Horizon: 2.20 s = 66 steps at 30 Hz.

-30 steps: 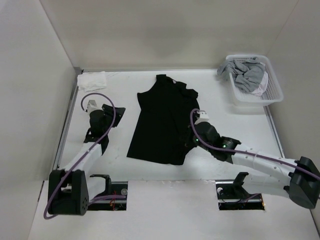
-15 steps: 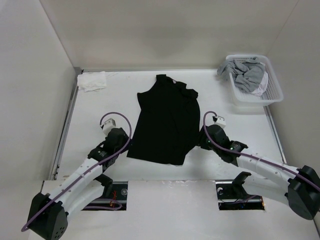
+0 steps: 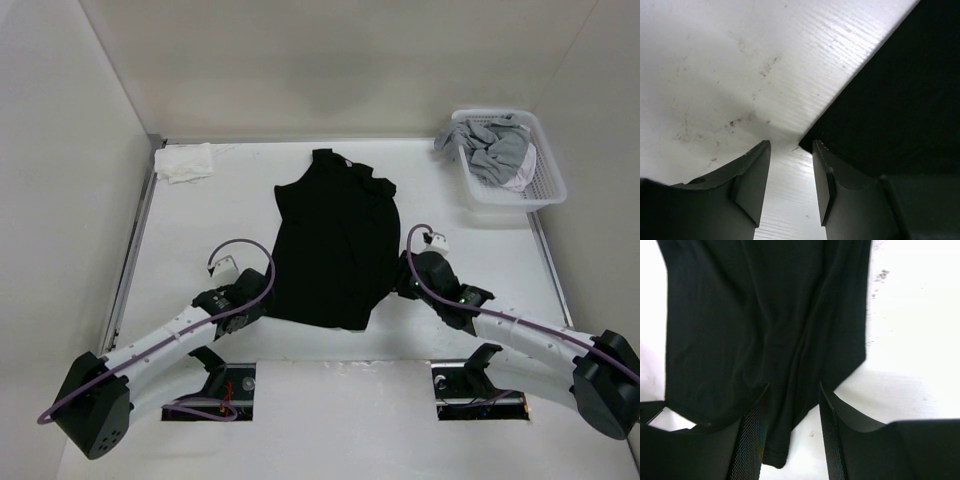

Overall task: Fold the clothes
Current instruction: Flatten the tank top out

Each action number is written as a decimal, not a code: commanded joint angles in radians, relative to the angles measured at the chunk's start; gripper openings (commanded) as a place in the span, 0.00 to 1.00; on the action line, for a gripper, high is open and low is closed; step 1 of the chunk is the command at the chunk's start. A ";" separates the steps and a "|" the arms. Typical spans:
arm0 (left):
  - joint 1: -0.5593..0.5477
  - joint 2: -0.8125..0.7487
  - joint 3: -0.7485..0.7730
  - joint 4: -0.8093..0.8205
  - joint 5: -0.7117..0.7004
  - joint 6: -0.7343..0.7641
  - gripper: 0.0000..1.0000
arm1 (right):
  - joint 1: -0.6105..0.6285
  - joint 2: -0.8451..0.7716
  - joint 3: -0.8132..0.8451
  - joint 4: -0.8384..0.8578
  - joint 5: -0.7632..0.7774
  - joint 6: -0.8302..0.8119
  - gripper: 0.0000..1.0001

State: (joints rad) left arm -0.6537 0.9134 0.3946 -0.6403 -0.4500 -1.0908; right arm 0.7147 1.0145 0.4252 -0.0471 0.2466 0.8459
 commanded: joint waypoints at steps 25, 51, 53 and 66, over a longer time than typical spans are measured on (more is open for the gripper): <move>0.026 0.004 0.015 0.114 0.076 0.038 0.07 | 0.052 0.036 -0.014 0.159 -0.029 0.009 0.49; 0.352 -0.225 0.125 0.452 0.221 0.244 0.03 | 0.005 0.409 0.152 0.116 0.056 0.009 0.20; 0.363 -0.229 0.144 0.465 0.228 0.246 0.03 | 0.016 0.348 0.147 0.115 0.089 0.009 0.05; 0.452 -0.171 0.220 0.560 0.238 0.218 0.03 | 0.190 -0.292 0.218 -0.463 -0.048 0.021 0.08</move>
State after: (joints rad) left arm -0.2169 0.7193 0.5781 -0.1505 -0.2272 -0.8684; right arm 0.9798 0.6464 0.6617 -0.4259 0.2569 0.9054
